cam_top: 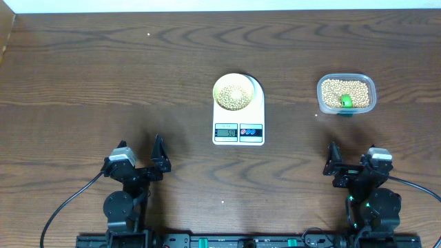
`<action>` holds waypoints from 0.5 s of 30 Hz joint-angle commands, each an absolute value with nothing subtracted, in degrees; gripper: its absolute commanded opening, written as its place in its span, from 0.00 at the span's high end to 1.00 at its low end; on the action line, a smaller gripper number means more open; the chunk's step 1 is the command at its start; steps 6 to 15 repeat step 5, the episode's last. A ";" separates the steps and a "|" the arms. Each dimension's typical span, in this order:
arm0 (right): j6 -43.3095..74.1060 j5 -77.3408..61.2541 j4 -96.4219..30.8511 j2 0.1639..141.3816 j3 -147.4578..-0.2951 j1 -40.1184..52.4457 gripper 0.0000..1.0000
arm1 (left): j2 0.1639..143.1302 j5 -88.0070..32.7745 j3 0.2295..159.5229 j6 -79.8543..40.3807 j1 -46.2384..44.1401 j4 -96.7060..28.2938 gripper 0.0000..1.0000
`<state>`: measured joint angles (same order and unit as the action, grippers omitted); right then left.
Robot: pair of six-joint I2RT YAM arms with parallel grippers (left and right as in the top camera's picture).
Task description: Scoop item into bowl and weigh 50g on scale
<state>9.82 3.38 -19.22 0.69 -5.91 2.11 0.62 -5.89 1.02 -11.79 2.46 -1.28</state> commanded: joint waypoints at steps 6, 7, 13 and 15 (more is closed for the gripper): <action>9.15 3.05 -19.68 0.32 -5.91 1.80 0.01 | 0.23 -6.87 0.23 -11.25 2.28 -3.42 0.02; 9.15 3.05 -19.68 0.32 -5.91 1.80 0.01 | 0.23 -6.87 0.23 -11.25 2.28 -3.42 0.02; 9.15 3.05 -19.68 0.32 -5.91 1.80 0.01 | 0.23 -6.87 0.23 -11.25 2.28 -3.42 0.02; 9.15 3.05 -19.68 0.32 -5.91 1.80 0.01 | 0.23 -6.87 0.23 -11.25 2.28 -3.42 0.02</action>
